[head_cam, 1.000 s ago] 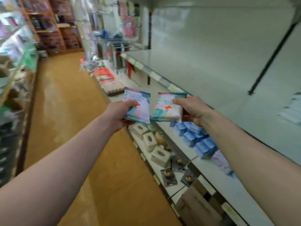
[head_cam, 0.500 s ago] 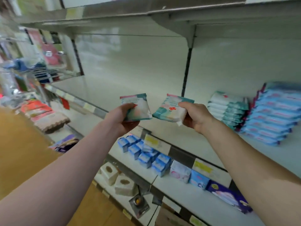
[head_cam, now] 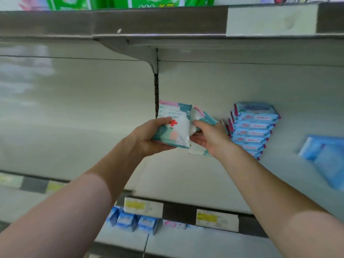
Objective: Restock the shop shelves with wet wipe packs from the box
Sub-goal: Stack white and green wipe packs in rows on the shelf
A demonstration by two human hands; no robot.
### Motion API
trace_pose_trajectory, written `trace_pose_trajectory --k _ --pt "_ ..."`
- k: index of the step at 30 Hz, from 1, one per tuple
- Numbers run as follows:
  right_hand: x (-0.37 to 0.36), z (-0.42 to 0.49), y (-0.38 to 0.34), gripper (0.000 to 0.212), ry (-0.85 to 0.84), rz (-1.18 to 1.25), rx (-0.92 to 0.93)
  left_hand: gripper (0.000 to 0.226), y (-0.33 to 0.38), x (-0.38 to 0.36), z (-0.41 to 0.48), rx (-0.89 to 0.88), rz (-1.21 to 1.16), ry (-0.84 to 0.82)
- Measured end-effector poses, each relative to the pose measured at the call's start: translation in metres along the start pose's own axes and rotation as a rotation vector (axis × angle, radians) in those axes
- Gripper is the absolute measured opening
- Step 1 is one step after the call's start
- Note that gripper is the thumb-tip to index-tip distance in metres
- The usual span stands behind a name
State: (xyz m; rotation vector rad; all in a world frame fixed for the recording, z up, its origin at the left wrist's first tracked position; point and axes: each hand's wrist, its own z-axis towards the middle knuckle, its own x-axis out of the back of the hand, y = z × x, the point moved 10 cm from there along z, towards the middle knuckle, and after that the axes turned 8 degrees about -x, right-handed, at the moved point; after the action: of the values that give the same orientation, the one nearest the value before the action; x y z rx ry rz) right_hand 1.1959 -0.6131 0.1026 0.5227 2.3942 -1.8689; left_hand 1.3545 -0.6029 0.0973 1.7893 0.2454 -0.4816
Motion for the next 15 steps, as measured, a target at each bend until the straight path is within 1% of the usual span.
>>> trace_pose_trajectory --k 2,5,7,9,12,15 --pt "-0.001 0.001 -0.001 0.019 -0.001 0.007 0.005 0.035 -0.002 -0.006 0.008 0.032 0.043 -0.025" --pt "0.001 -0.002 0.004 0.012 -0.012 -0.117 -0.057 0.037 0.004 -0.003 0.022 0.042 0.071 -0.005" --pt "0.007 -0.003 0.006 0.013 0.010 -0.157 -0.072 0.039 0.007 -0.001 0.031 0.054 0.108 -0.011" --pt "0.011 -0.003 0.001 0.014 0.059 -0.135 -0.026 0.037 0.006 -0.003 0.037 0.076 0.146 -0.038" --pt "0.015 -0.004 -0.007 0.014 0.125 -0.080 0.049 0.026 0.000 -0.012 0.040 0.117 0.199 -0.105" --pt "0.023 -0.003 -0.012 0.016 0.165 -0.045 0.055 0.018 -0.004 -0.021 0.040 0.146 0.199 -0.150"
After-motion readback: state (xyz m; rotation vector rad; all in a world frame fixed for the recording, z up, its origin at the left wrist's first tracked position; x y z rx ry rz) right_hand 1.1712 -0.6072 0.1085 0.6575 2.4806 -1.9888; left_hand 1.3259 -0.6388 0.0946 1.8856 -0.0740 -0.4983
